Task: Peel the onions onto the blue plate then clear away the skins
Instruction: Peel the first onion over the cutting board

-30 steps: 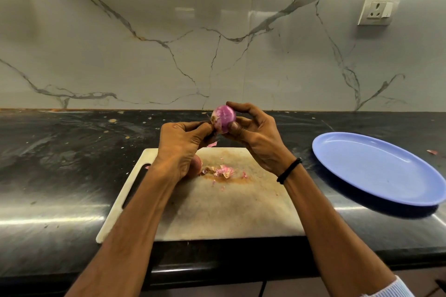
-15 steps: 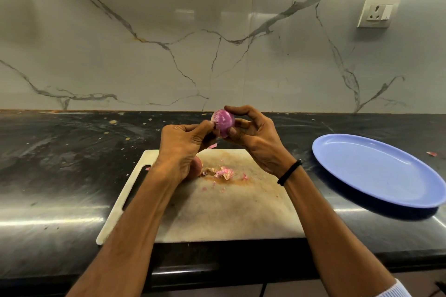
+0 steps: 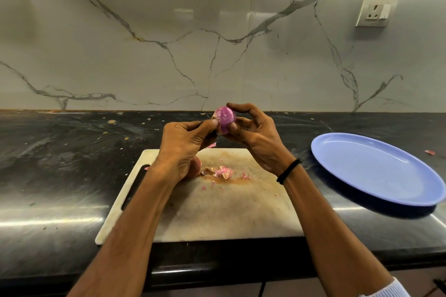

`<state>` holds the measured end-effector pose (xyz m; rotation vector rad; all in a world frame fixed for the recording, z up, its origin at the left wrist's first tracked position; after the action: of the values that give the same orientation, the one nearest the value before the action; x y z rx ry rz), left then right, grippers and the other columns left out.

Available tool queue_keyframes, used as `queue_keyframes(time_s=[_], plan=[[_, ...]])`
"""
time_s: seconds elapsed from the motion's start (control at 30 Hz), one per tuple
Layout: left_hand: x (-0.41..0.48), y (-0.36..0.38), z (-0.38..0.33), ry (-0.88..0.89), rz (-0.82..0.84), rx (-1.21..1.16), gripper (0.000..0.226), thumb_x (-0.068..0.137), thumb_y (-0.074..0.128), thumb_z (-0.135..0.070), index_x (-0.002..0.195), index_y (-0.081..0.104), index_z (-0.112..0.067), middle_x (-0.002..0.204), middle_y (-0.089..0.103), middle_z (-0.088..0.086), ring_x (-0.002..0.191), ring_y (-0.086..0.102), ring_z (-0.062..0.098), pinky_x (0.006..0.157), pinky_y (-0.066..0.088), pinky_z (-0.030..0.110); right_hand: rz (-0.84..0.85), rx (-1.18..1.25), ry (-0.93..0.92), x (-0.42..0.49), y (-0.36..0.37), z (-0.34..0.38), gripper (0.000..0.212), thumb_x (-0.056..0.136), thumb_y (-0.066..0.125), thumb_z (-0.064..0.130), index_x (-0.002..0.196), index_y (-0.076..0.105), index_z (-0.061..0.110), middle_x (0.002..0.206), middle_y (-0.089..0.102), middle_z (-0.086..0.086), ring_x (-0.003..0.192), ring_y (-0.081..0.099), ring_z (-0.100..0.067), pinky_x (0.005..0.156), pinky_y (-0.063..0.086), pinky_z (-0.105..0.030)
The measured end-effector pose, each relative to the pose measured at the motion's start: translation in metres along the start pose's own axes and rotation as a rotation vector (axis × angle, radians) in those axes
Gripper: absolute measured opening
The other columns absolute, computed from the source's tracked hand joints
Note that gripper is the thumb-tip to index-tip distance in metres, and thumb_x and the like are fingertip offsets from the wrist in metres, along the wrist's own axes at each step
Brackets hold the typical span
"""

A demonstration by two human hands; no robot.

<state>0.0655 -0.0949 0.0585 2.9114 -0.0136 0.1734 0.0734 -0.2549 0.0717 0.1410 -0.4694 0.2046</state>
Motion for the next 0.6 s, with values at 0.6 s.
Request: queue_keyframes(time_s=[0.6], plan=[[0.0003,-0.0054,-0.0051,0.066,-0.019,0.134,0.014,0.085,0.071,-0.005,0.097,0.075,-0.010,0.078,0.075,0.000,0.071,0.074,0.011,0.064,0.057,0.017,0.037,0.129,0.051,-0.0035,0.0061,0.0037,0.052,0.075,0.074,0.019,0.123,0.056,0.010,0.130,0.058,-0.028,0.112,0.064,-0.038,0.089,0.058,-0.043]])
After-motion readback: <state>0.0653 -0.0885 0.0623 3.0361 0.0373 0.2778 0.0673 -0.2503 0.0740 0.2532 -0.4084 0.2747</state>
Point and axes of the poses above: each hand's wrist, its own x-axis towards the middle knuckle, its own y-axis out of the palm, z = x × y, the point moved 10 cm from there along x, towards the middle knuckle
